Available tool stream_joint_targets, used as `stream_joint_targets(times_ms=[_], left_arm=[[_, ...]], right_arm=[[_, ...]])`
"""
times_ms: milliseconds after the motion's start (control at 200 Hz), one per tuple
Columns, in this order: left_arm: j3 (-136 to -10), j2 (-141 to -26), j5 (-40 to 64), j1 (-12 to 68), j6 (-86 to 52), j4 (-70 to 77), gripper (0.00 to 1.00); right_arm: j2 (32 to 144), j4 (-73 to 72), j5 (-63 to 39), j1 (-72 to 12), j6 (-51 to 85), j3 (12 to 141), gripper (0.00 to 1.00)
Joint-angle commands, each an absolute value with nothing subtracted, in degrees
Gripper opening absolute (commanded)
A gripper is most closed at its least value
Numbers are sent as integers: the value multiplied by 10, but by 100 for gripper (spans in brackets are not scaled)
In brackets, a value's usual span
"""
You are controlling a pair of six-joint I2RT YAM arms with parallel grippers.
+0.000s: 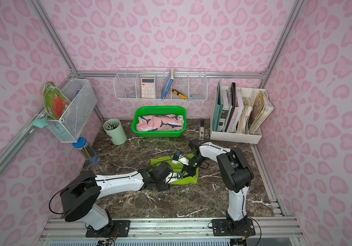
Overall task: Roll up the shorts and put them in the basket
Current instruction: Roll the shorts at the center of the board.
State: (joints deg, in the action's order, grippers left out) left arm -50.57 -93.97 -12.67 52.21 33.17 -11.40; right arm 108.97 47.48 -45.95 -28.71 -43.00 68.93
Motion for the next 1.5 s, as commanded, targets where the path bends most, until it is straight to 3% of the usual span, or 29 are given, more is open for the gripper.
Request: stream_joint_targets(times_ms=[0, 30, 40, 60, 85, 310, 490, 760, 930, 1135, 1435, 1495], left_arm=[[-521, -946, -106, 506, 306, -124, 0], [-525, -942, -95, 500, 300, -131, 0], [-526, -940, -90, 498, 298, -136, 0], [-528, -937, -78, 494, 294, -143, 0], [-533, -934, -64, 490, 288, -152, 0], [-588, -937, 24, 472, 275, -266, 0], [-684, -988, 121, 459, 271, -391, 0], [-786, -1086, 229, 423, 283, -527, 0], [-863, -1151, 270, 396, 290, -596, 0], [-917, -1210, 303, 377, 299, -640, 0], [-975, -1252, 322, 376, 316, -692, 0], [-982, -1257, 314, 375, 313, -690, 0]], right_arm=[[1051, 426, -444, -280, -406, 656, 33], [1037, 408, -438, -275, -400, 645, 47], [1032, 401, -435, -273, -397, 642, 60], [1021, 386, -428, -269, -391, 634, 94], [1009, 366, -417, -265, -383, 624, 100], [843, 171, -295, -202, -285, 531, 100], [703, 75, -255, -187, -297, 425, 100], [545, -8, -186, -286, -412, 298, 100], [434, -59, -207, -341, -459, 215, 100], [473, 21, -113, -431, -513, 221, 100], [637, -110, -49, -435, -564, 223, 100], [682, -101, -51, -428, -572, 244, 95]])
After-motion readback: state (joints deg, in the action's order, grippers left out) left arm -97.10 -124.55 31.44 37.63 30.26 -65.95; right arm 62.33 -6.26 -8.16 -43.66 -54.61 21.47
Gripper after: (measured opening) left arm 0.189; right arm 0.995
